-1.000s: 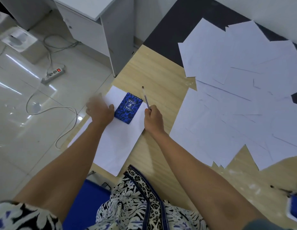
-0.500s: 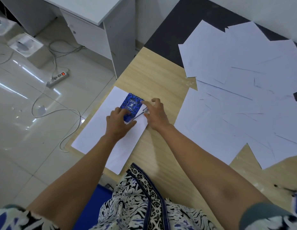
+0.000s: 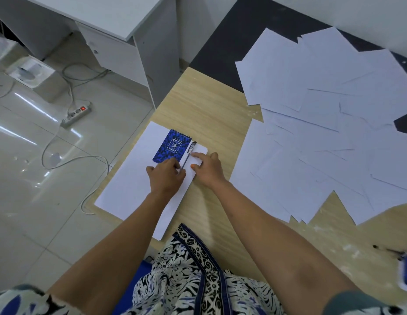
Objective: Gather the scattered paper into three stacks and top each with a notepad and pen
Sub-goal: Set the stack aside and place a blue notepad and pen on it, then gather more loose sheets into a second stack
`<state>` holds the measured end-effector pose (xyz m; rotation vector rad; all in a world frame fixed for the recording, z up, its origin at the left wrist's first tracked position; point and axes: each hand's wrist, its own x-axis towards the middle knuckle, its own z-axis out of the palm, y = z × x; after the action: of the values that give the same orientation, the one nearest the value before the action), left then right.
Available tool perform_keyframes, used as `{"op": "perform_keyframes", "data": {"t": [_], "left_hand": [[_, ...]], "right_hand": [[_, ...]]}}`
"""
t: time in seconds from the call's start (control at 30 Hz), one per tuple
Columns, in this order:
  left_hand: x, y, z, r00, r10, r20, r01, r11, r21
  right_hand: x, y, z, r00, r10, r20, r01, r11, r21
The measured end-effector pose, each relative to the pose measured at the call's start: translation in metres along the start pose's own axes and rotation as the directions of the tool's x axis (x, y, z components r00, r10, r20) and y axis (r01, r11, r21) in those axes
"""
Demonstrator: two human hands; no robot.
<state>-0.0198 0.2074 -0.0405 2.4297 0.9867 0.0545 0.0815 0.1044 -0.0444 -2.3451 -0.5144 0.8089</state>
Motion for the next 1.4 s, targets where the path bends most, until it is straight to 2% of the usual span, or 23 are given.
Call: {"op": "perform_keyframes", "data": {"t": [0.2,0.4,0.57,0.7,0.8,0.93,1.0,1.07,1.13,1.23,1.3,1.4], "left_hand": [[-0.001,0.000,-0.002,1.000,0.006,-0.006,-0.006,1.000,0.012],[-0.002,0.002,-0.002,0.999,0.022,-0.024,-0.022,0.999,0.023],[-0.008,0.027,0.009,0.990,0.088,-0.111,-0.091,0.995,-0.029],[-0.016,0.068,0.026,0.962,0.253,-0.102,-0.266,0.952,-0.154],[-0.021,0.099,0.042,0.930,0.367,0.014,-0.355,0.908,-0.222],[-0.036,0.139,0.063,0.914,0.366,0.174,-0.334,0.924,-0.187],[-0.044,0.156,0.072,0.917,0.320,0.239,-0.308,0.947,-0.088],[-0.051,0.169,0.081,0.917,0.215,0.336,-0.246,0.968,0.054],[-0.056,0.178,0.091,0.885,0.115,0.451,-0.216,0.960,0.178],[-0.065,0.186,0.102,0.841,0.078,0.535,-0.275,0.914,0.298],[-0.071,0.191,0.108,0.843,0.075,0.532,-0.278,0.909,0.311],[-0.080,0.203,0.112,0.841,0.098,0.533,-0.300,0.903,0.307]], "right_hand": [[-0.004,0.002,0.000,0.999,0.003,0.032,-0.004,1.000,0.021],[-0.016,0.007,-0.012,1.000,0.018,0.014,-0.020,0.980,0.197],[-0.033,0.022,-0.032,0.991,0.072,-0.113,-0.039,0.961,0.273],[-0.053,0.054,-0.058,0.958,0.130,-0.254,-0.047,0.949,0.311],[-0.073,0.083,-0.080,0.915,0.180,-0.361,-0.064,0.949,0.310],[-0.104,0.127,-0.103,0.832,0.272,-0.483,-0.129,0.942,0.309],[-0.119,0.148,-0.111,0.784,0.340,-0.519,-0.208,0.932,0.296],[-0.133,0.169,-0.119,0.730,0.435,-0.527,-0.342,0.900,0.270],[-0.147,0.191,-0.127,0.693,0.536,-0.483,-0.476,0.843,0.252],[-0.166,0.214,-0.136,0.716,0.588,-0.377,-0.573,0.803,0.164],[-0.174,0.226,-0.141,0.757,0.553,-0.349,-0.555,0.825,0.104],[-0.180,0.238,-0.150,0.778,0.516,-0.358,-0.529,0.846,0.071]]}}
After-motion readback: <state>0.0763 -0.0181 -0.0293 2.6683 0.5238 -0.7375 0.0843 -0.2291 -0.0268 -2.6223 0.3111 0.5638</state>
